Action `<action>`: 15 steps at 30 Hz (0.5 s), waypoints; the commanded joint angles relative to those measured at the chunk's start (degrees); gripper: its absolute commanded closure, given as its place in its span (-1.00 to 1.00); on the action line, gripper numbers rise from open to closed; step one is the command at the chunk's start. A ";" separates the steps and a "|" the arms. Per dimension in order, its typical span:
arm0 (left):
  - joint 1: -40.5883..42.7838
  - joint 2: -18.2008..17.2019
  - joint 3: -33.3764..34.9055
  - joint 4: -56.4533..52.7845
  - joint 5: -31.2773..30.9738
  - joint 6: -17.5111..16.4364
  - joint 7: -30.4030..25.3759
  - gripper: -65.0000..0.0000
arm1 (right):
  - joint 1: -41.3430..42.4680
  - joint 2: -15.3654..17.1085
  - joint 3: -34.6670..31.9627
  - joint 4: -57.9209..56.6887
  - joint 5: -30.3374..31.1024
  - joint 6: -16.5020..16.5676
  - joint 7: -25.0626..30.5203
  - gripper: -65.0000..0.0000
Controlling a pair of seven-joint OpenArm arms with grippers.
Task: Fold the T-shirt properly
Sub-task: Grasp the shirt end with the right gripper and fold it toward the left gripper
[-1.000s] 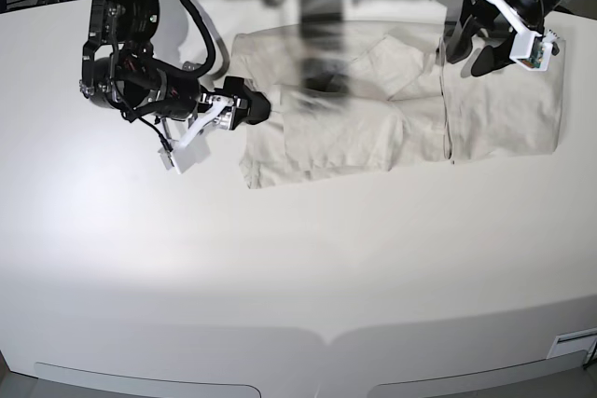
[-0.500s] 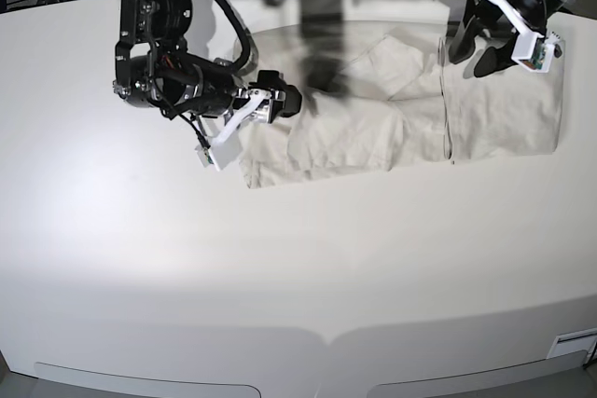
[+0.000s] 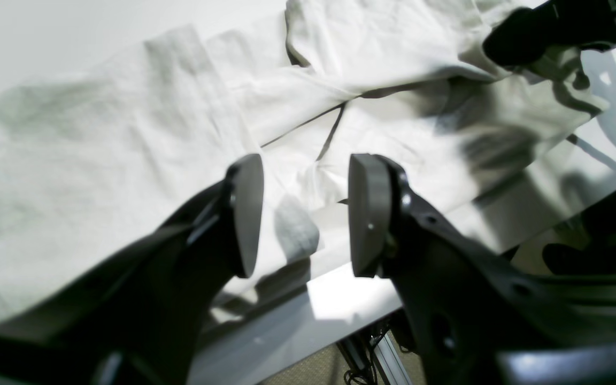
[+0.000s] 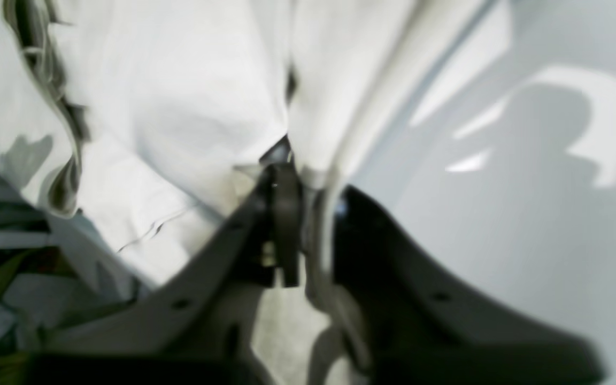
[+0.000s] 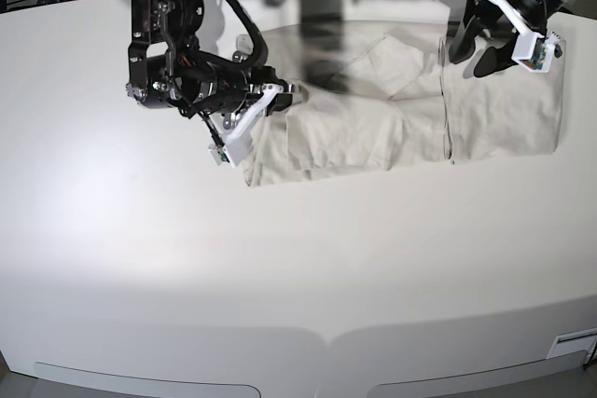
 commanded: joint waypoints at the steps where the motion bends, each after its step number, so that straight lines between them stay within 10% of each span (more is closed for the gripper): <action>1: 0.33 -0.42 -0.33 0.81 -1.03 -0.36 -1.57 0.22 | 0.76 -0.15 -0.02 0.81 0.31 0.20 1.16 1.00; 15: 0.48 -0.39 -0.33 0.81 -0.98 -0.36 -1.53 0.22 | 0.96 7.74 0.00 1.07 -5.11 0.17 2.01 1.00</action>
